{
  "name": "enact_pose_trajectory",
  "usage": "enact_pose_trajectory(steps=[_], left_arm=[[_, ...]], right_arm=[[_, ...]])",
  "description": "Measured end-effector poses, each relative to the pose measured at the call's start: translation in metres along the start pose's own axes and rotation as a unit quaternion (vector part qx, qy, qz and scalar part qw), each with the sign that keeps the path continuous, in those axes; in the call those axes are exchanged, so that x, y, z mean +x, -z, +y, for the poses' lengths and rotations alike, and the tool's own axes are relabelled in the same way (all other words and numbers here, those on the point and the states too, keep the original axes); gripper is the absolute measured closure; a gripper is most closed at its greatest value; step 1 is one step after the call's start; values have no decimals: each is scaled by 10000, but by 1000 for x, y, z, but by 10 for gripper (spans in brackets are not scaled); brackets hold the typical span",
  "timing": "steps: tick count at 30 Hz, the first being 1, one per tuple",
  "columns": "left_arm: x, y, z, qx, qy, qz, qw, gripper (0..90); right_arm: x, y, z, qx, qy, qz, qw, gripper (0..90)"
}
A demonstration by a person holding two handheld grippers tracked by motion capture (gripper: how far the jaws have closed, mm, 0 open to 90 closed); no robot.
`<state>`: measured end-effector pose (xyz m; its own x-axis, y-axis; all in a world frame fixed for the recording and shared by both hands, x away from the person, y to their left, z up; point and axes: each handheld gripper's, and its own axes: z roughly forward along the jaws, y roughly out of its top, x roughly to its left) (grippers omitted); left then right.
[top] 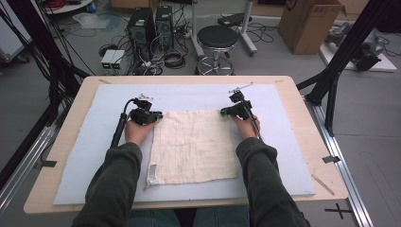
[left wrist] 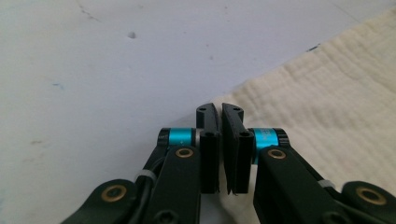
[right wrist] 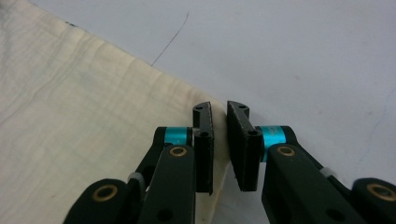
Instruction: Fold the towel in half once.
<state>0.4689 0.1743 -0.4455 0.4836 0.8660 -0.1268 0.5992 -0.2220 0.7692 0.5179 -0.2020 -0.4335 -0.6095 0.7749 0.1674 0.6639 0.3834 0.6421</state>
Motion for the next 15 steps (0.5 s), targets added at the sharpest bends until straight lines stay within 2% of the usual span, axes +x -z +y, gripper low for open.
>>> enact_pose_trajectory(steps=[6, 7, 8, 15], left_arm=[[0, 3, 2, -21, 12, 21, 10000, 869], [1, 4, 2, -41, 5, 25, 10000, 870], [1, 8, 5, -194, 53, -24, 9998, 870], [3, 24, 9, -434, 22, -170, 9989, 870]], right_arm=[[-1, 7, 1, -15, 38, 81, 10000, 835], [0, 10, 3, -73, 106, 95, 9999, 836], [1, 12, 4, -114, 157, 80, 9998, 837], [2, 23, 6, -262, 182, 209, 9993, 836]])
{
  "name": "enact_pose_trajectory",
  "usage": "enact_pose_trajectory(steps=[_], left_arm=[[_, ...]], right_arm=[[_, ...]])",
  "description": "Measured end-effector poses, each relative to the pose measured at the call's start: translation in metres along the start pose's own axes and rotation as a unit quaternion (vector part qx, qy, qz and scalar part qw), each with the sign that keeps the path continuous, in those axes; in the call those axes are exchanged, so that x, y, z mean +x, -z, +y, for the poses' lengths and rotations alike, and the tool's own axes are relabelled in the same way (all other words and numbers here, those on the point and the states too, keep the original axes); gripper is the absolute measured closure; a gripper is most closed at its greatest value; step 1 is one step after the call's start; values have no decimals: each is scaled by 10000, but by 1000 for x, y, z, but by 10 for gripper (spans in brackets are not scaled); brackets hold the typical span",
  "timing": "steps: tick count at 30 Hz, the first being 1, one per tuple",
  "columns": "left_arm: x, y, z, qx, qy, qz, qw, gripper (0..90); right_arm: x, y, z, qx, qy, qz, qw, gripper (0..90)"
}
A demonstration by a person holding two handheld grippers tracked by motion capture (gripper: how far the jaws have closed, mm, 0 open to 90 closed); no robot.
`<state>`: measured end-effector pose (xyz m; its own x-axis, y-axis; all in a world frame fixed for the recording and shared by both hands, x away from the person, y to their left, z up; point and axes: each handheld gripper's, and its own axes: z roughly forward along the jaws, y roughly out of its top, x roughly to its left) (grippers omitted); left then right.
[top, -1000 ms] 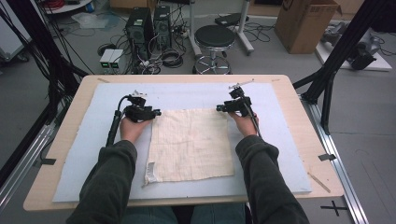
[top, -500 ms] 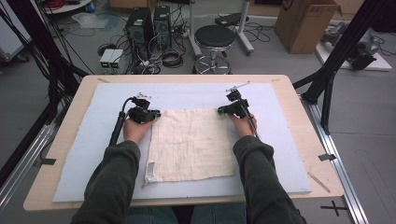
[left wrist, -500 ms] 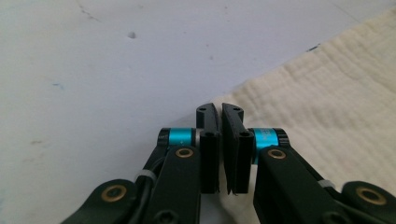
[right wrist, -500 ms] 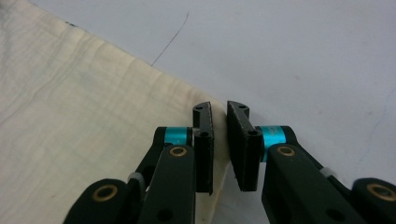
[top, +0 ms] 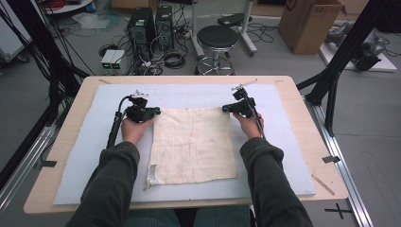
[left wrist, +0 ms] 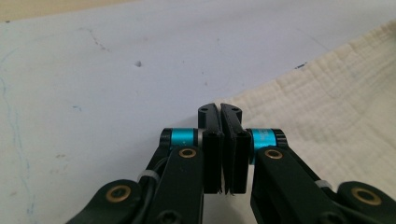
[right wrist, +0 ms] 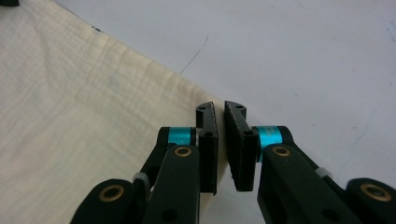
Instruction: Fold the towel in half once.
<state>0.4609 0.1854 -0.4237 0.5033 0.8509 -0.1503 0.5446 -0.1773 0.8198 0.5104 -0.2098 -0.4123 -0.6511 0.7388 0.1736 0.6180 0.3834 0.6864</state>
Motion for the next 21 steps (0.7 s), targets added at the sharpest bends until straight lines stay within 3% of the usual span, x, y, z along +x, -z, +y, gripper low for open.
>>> enact_pose_trajectory(steps=[3, 13, 21], left_arm=[[-2, 8, 3, -53, -41, -55, 10000, 870], [-16, 30, 9, -177, -375, -255, 9988, 870], [-14, 43, -6, -327, -229, -362, 9985, 870]], right_arm=[[1, 8, 1, -217, 25, 198, 9996, 836], [6, 28, -2, -381, 133, 373, 9985, 836], [11, 38, -13, -520, 99, 674, 9963, 836]])
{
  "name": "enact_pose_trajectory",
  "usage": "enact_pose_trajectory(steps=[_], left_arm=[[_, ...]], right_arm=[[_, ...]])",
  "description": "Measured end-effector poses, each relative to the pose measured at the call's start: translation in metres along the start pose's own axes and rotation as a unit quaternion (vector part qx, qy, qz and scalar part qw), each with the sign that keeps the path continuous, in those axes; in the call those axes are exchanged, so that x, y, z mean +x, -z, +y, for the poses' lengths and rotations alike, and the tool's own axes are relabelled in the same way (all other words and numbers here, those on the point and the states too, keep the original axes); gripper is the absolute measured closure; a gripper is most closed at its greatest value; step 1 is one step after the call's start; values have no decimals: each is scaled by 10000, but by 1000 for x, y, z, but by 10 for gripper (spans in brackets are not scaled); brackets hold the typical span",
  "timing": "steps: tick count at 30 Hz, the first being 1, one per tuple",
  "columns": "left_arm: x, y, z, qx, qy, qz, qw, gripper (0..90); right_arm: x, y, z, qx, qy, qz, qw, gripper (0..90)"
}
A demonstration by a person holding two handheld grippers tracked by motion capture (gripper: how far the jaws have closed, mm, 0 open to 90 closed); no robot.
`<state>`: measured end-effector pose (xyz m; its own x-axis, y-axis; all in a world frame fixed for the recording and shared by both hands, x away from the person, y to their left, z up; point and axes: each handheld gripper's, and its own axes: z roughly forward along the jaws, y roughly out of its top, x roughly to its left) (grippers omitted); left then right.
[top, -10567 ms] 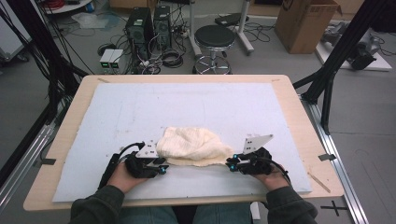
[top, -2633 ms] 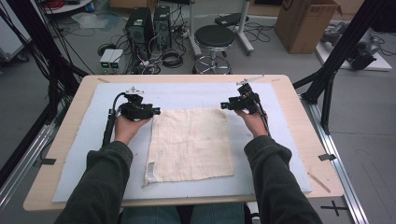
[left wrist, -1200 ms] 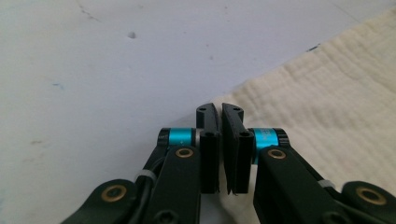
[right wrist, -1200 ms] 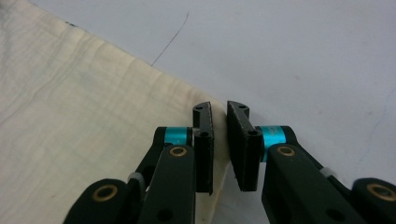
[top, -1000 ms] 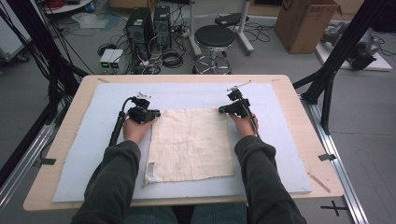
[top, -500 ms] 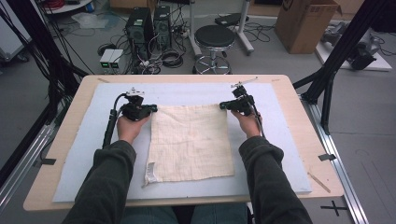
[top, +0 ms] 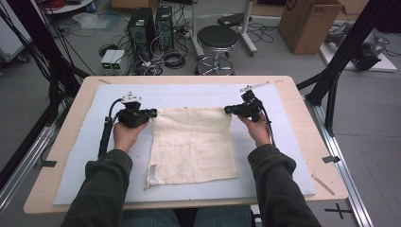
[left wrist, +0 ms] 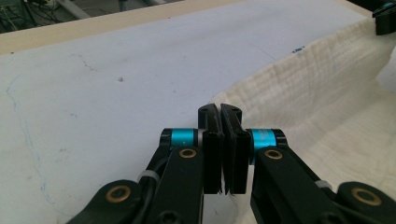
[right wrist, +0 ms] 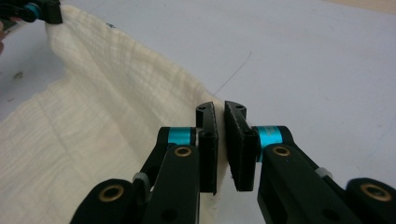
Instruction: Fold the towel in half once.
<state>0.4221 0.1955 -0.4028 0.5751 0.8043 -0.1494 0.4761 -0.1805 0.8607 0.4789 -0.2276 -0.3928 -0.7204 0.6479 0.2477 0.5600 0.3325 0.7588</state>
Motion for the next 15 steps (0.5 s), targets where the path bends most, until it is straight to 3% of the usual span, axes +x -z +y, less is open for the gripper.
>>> enact_pose_trajectory(steps=[7, 15], left_arm=[[-2, 9, -6, -54, 11, -194, 9998, 870], [-9, 19, -12, -89, -155, -278, 9995, 870]], right_arm=[[9, 6, -4, -58, 89, 224, 9997, 836], [18, 17, -12, -115, 203, 390, 9990, 836]])
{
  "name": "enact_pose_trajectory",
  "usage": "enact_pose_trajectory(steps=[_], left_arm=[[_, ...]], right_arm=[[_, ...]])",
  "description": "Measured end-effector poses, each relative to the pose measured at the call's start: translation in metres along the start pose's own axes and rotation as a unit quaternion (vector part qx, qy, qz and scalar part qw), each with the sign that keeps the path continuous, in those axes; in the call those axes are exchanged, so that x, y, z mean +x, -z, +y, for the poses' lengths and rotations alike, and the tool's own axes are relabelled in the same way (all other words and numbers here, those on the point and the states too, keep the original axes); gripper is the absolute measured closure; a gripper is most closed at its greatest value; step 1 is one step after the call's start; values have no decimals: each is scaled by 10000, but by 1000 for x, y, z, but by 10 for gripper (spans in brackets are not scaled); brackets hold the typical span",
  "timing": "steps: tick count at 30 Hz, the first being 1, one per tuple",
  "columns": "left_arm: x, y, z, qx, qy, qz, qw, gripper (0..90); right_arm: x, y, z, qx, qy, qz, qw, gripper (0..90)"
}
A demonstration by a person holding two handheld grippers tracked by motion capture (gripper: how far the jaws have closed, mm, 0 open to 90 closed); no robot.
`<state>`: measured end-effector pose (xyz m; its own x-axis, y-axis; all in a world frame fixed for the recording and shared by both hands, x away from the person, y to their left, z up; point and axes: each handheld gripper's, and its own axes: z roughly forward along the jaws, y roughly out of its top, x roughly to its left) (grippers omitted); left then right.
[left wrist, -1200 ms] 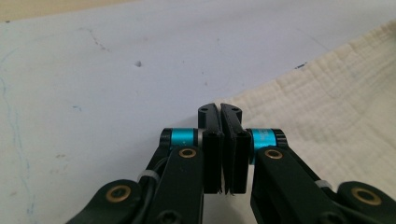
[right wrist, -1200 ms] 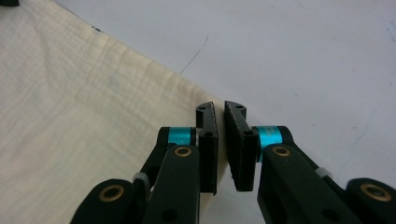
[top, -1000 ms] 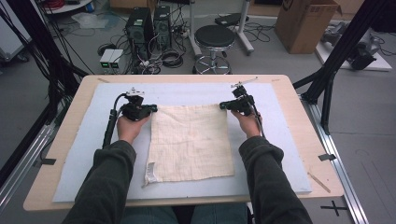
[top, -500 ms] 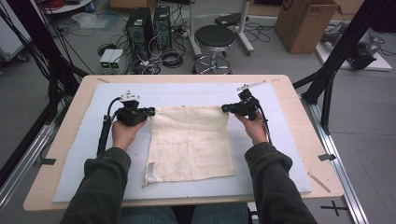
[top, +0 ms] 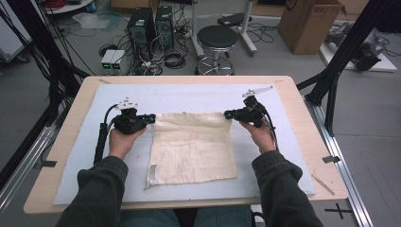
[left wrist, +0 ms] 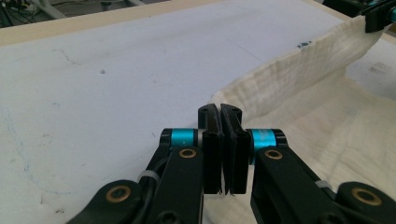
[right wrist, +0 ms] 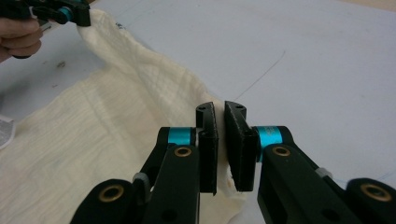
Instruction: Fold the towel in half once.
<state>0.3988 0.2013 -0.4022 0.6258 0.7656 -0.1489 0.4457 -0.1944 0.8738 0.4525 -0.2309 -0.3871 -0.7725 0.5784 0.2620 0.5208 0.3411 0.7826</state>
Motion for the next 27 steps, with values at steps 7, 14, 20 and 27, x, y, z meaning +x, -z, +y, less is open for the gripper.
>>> enact_pose_trajectory(steps=[7, 14, 20, 27], left_arm=[[-6, 10, -5, 63, -235, -78, 9997, 869], [-19, 17, -4, 155, -494, -226, 9984, 869], [-26, 25, -8, 178, -634, -264, 9975, 869], [-31, 36, -17, 140, -619, -333, 9974, 869]], right_arm=[[7, 6, -8, -3, 36, 107, 9999, 836], [19, 14, -9, 58, 203, 153, 9997, 835], [26, 21, -13, 5, 295, 150, 9995, 835], [31, 26, -29, 42, 254, 177, 9995, 835]])
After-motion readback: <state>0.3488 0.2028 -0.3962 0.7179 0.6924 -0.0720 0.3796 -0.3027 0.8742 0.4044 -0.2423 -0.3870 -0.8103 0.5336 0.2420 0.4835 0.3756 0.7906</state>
